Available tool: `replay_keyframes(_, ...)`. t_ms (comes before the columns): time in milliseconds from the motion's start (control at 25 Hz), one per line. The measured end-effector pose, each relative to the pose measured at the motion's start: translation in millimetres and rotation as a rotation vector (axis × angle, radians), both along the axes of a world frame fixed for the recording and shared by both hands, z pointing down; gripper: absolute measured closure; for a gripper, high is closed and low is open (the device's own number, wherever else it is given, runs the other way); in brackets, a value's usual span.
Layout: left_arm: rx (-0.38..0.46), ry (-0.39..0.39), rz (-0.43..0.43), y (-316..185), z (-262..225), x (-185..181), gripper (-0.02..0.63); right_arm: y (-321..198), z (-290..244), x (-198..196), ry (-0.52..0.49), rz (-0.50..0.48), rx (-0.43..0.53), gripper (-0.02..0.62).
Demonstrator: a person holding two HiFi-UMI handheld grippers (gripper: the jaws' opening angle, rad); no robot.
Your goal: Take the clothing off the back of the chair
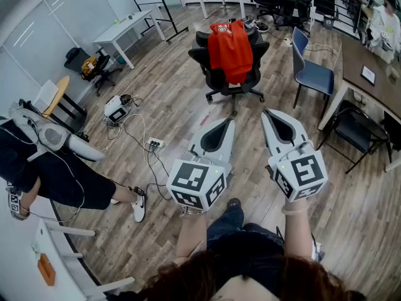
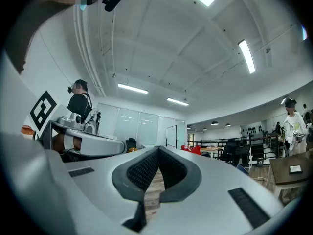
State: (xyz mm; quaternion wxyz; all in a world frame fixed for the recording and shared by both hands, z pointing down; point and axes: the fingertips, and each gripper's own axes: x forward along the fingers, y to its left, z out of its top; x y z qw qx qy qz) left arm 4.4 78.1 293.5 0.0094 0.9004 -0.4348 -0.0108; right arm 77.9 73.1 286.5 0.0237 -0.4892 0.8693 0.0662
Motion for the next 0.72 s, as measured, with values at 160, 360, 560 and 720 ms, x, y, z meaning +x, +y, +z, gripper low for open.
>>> replay_keyframes(160, -0.003, 0.000, 0.004, -3, 2, -2, 0.589, -3, 1, -3, -0.007, -0.003, 0.001, 0.611)
replay_keyframes(360, -0.009, -0.002, 0.007, -10, 6, 0, 0.591, -9, 0, -4, -0.056, -0.020, 0.003, 0.611)
replay_keyframes(560, -0.017, 0.004, 0.007, -23, 10, -3, 0.591, -22, 5, -7, -0.047, -0.013, 0.001, 0.611)
replay_keyframes(720, -0.021, 0.012, 0.008, -36, 12, -8, 0.589, -35, 6, -10, -0.047, -0.007, -0.002, 0.610)
